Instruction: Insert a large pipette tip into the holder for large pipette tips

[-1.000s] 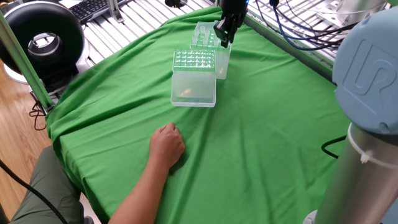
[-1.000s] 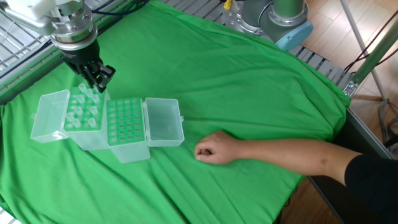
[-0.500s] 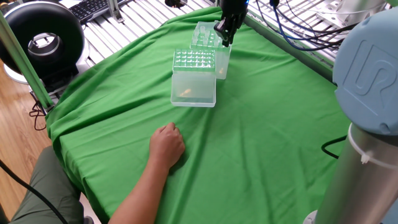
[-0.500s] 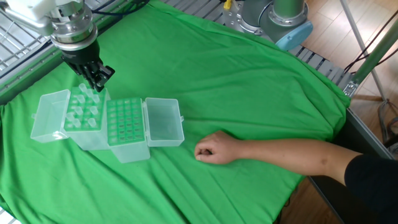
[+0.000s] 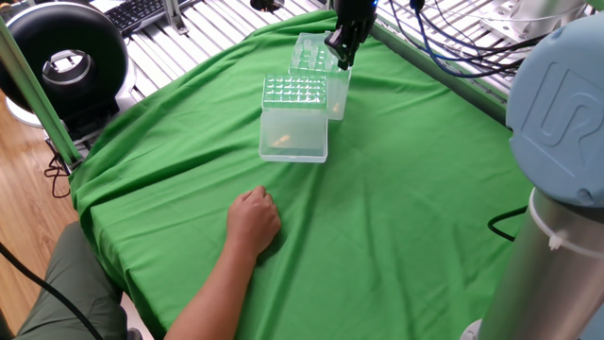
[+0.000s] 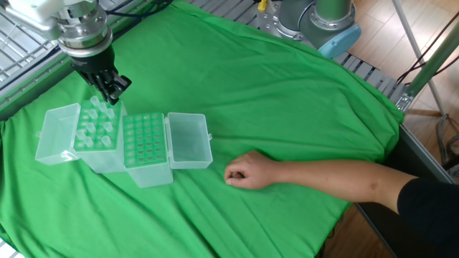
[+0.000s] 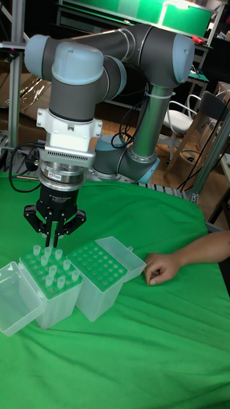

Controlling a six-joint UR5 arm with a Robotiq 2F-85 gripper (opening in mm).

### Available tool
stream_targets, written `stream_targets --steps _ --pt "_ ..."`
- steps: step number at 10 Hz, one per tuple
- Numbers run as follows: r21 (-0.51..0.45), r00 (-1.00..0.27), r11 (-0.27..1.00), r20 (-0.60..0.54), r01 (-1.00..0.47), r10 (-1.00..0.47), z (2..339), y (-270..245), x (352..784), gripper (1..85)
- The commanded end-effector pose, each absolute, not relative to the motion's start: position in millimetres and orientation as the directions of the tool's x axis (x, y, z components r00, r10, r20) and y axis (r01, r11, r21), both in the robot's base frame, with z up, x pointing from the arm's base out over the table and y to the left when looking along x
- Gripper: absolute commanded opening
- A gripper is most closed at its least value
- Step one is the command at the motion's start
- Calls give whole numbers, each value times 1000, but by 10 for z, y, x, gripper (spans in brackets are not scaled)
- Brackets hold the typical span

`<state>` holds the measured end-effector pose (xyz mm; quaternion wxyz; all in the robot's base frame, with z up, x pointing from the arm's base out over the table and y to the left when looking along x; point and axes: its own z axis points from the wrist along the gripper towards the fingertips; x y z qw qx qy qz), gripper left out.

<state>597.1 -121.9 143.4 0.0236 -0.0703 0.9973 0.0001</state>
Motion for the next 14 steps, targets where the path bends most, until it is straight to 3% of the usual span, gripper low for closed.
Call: stream_targets --steps 1,14 --pt "1 -991 992 -47 -126 -126 1511 -1196 5981 10" --pt "7 -988 988 29 -152 -152 2274 -1270 5893 10"
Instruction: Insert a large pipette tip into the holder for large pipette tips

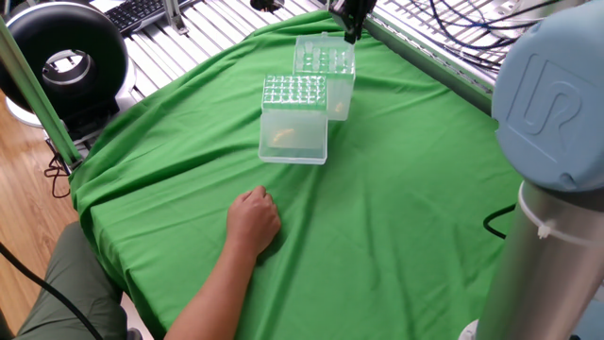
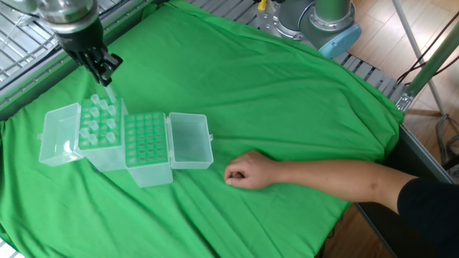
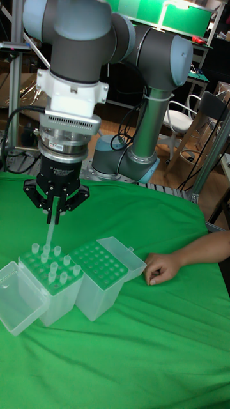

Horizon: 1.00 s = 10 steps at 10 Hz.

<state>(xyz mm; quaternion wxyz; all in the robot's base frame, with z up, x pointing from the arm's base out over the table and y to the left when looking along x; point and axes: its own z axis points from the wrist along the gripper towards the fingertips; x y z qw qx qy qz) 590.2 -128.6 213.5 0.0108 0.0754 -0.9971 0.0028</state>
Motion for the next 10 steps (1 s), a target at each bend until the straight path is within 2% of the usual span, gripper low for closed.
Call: stream_targets --steps 1,10 --pt "6 -988 988 33 -152 -152 2324 -1263 5894 10" --pt "-35 -985 986 57 -165 -163 2620 -1232 5930 10"
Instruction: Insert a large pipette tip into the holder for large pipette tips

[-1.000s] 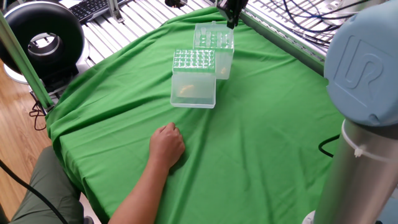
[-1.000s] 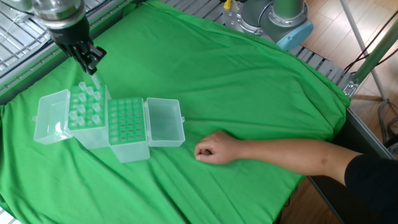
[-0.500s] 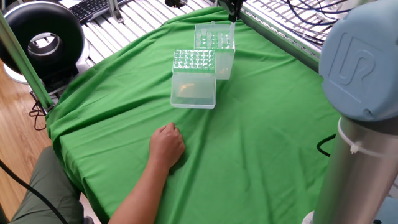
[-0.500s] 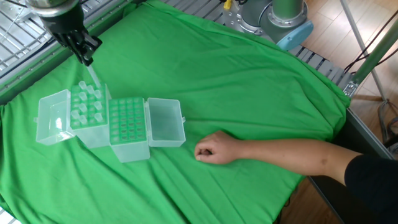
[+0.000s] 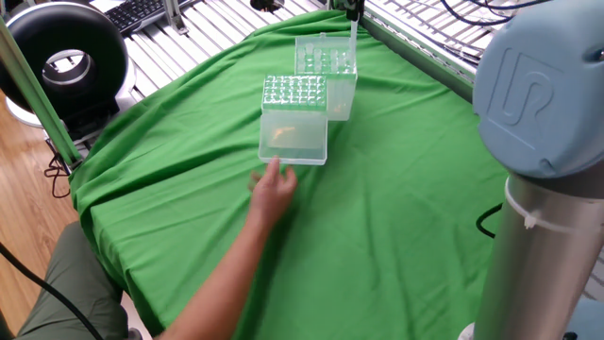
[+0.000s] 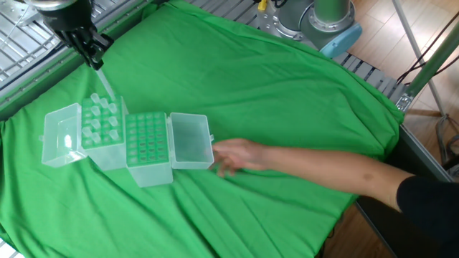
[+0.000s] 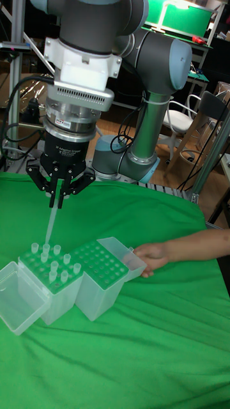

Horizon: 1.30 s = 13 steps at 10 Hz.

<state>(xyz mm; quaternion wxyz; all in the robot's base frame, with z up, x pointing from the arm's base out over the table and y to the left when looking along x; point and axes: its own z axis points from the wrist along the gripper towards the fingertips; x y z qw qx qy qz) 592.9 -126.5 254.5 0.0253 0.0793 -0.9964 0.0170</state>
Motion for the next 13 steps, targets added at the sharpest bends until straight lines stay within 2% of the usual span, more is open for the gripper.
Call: stream_targets --steps 1,5,7,9,11,13 --pt "-21 -985 986 44 -168 -167 2605 -1201 5968 10" --pt "-1 -979 979 -13 -205 -205 2602 -1122 6107 10" --pt "7 -968 971 -83 -239 -238 2610 -1058 6277 10" --pt "-15 -972 972 -30 -233 -234 2603 -1146 6158 10" --pt "10 -975 976 44 -216 -217 2981 -1066 5957 10" --pt "-1 -978 979 59 -203 -202 3155 -982 5933 10"
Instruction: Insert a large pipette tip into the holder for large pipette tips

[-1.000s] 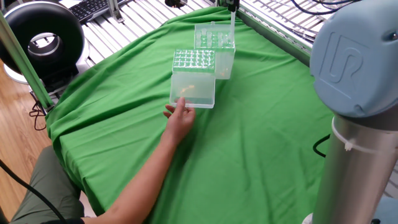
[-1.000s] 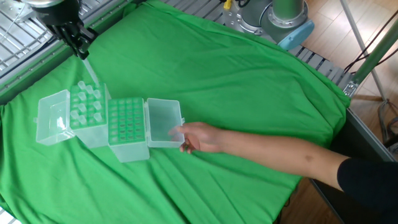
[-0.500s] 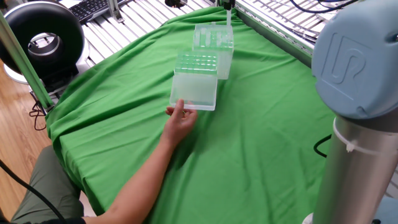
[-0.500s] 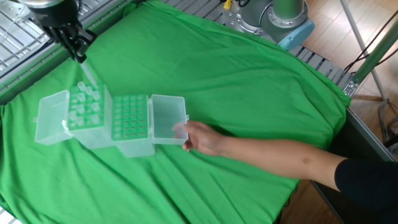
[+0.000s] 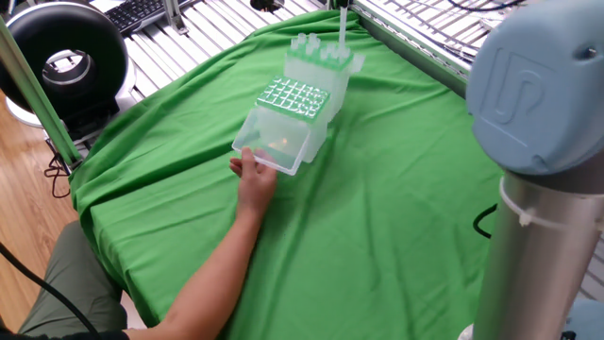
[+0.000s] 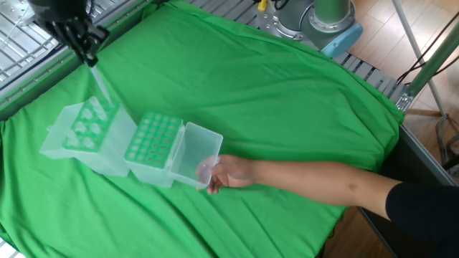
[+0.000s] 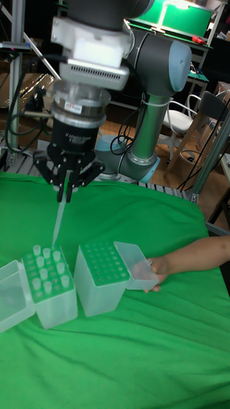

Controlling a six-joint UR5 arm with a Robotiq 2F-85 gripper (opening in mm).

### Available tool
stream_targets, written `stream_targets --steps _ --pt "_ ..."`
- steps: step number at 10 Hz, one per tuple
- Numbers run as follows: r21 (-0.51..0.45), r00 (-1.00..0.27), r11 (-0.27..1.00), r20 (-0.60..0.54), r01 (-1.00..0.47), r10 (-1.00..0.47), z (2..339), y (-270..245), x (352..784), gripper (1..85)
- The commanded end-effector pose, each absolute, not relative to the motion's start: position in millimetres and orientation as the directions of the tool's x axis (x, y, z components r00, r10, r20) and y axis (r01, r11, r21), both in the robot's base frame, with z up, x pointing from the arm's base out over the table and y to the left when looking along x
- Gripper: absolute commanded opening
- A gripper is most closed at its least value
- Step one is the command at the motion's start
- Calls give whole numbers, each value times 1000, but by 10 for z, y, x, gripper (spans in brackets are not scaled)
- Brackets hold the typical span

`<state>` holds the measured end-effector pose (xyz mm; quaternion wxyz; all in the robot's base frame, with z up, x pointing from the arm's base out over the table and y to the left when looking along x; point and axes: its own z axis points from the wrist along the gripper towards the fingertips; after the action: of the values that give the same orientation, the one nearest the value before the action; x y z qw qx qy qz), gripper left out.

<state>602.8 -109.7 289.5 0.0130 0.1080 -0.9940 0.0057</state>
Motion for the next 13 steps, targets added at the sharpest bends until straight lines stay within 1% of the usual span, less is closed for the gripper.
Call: stream_targets --steps 1,4,6,8,10,13 --pt "2 -981 983 67 -181 -181 3210 -889 5931 10" --pt "45 -990 992 72 -119 -122 3337 -470 5923 10" --pt "63 -990 992 76 -111 -116 3317 -299 5932 10" --pt "61 -986 988 73 -143 -148 3230 -228 5979 10" --pt "42 -971 972 55 -229 -231 3122 -259 6100 10" --pt "31 -961 962 39 -271 -272 2974 -213 6210 10"
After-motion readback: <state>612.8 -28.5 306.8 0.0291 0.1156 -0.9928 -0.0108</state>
